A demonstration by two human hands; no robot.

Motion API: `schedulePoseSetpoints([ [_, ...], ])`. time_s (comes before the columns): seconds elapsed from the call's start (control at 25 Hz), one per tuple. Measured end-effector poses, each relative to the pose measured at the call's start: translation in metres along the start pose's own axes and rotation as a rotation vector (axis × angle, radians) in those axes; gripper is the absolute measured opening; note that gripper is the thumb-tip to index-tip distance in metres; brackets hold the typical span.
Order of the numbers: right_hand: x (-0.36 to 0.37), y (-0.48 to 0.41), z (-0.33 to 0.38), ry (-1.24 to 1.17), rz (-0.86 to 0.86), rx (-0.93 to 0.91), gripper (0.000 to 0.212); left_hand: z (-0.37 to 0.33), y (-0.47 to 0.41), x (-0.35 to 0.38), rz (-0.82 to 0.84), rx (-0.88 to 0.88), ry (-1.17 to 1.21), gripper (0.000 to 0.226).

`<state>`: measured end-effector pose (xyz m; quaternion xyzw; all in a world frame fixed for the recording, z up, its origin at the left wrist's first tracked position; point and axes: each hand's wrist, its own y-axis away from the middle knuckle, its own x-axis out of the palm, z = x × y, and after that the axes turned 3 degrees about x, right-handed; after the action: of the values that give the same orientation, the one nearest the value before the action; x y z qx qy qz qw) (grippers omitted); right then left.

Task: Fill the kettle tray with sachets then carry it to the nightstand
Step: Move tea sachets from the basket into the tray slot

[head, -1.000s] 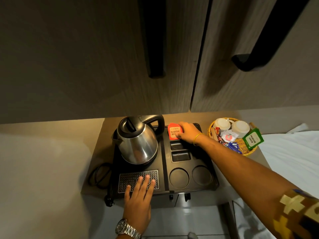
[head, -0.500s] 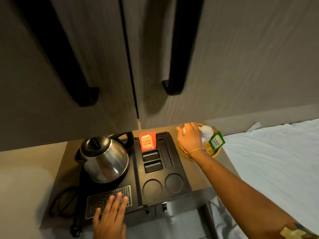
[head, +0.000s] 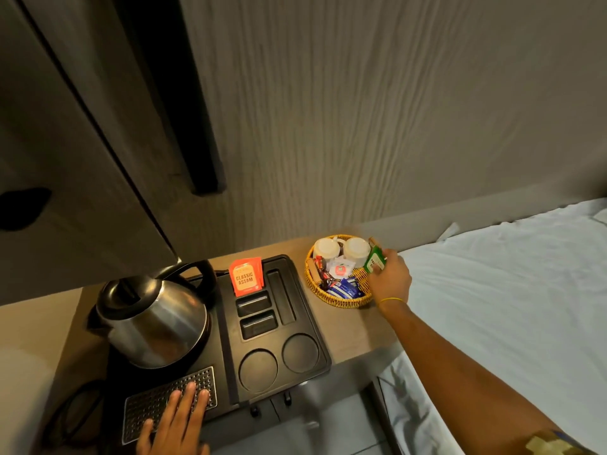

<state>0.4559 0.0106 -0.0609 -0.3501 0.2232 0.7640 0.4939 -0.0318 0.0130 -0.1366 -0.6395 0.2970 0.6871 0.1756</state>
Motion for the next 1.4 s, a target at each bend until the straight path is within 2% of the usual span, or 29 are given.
schedulePoseSetpoints([
  [0.04,0.002,-0.001,-0.001,-0.005,0.008,0.005,0.033,-0.002,-0.001,-0.002,-0.014,0.008,0.027,0.103],
  [0.16,0.005,-0.004,-0.002,-0.010,-0.023,0.012,0.027,-0.012,-0.007,-0.015,-0.118,-0.041,0.087,0.111],
  [0.2,0.004,-0.004,-0.001,-0.046,-0.062,0.015,0.023,-0.014,-0.010,-0.015,-0.144,-0.045,0.086,0.109],
  [0.28,-0.004,-0.002,0.002,-0.137,-0.164,-0.002,0.018,-0.019,-0.011,-0.018,-0.182,-0.066,0.039,0.085],
  [0.44,-0.012,0.015,0.036,-0.300,-0.223,-0.165,0.019,-0.025,-0.006,-0.024,-0.128,-0.111,0.037,0.081],
  [0.56,0.013,0.047,0.084,-0.331,-0.047,-0.458,0.017,-0.025,-0.003,-0.028,-0.140,-0.116,0.105,0.086],
  [0.64,0.038,0.069,0.112,-0.264,0.187,-0.627,0.021,-0.024,-0.003,-0.028,-0.133,-0.110,0.149,0.097],
  [0.76,0.077,0.085,0.135,-0.051,0.554,-0.706,0.031,-0.019,-0.004,-0.026,-0.114,-0.107,0.196,0.109],
  [0.84,0.097,0.089,0.139,0.119,0.677,-0.714,0.036,-0.016,-0.003,-0.024,-0.094,-0.114,0.224,0.111],
  [0.96,0.117,0.096,0.133,0.260,0.736,-0.693,0.036,-0.017,-0.002,-0.025,-0.077,-0.126,0.241,0.108],
  [1.16,0.132,0.101,0.132,0.284,0.810,-0.657,0.036,-0.016,-0.001,-0.023,-0.078,-0.132,0.255,0.104],
  [1.4,0.124,0.103,0.127,0.267,0.747,-0.638,0.059,-0.016,-0.003,-0.020,-0.102,-0.125,0.256,0.106],
])
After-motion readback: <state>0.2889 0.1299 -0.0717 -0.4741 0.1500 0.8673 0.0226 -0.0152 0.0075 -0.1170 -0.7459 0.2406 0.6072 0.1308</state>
